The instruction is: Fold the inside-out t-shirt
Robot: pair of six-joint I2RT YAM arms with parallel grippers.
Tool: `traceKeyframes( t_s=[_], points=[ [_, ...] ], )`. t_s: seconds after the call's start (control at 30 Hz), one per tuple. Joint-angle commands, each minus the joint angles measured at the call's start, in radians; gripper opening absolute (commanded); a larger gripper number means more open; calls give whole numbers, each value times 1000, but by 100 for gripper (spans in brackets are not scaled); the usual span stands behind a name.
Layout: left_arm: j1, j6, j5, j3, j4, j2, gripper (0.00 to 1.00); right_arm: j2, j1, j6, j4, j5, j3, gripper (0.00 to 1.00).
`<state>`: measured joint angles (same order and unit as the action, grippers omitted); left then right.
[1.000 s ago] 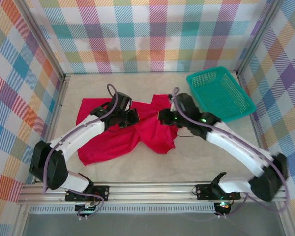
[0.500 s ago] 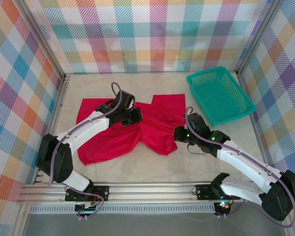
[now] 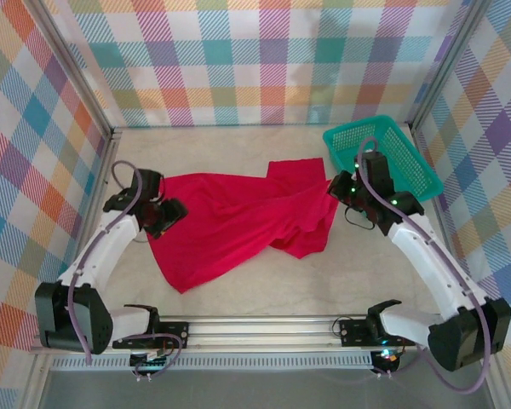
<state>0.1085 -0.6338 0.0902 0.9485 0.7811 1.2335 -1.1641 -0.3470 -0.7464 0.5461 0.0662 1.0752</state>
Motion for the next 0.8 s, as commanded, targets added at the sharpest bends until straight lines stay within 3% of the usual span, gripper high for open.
traceKeyframes(
  t_s=[0.0,0.1,0.23,0.37,0.53,0.67,0.77],
  points=[
    [-30,-34,-19,-73,104,-29,67,-64,-1,21,-23,-97,-21,0],
    [-30,-58,46,-145,-23,15,65,-107,-3,36,-55,-165,-32,0],
    [-30,-62,63,-122,-168,218,61,-155,-21,54,-81,-218,-40,0],
    [-30,-52,62,16,-221,450,58,-221,-69,40,-141,-216,-74,0],
    [-2,-44,94,241,-234,700,56,-429,-101,-4,-239,-216,-75,0],
    [21,-26,116,430,-204,852,55,-606,-87,18,-189,-154,39,0],
    [17,4,76,559,-123,871,52,-664,-65,61,-114,-108,148,0]
  ],
)
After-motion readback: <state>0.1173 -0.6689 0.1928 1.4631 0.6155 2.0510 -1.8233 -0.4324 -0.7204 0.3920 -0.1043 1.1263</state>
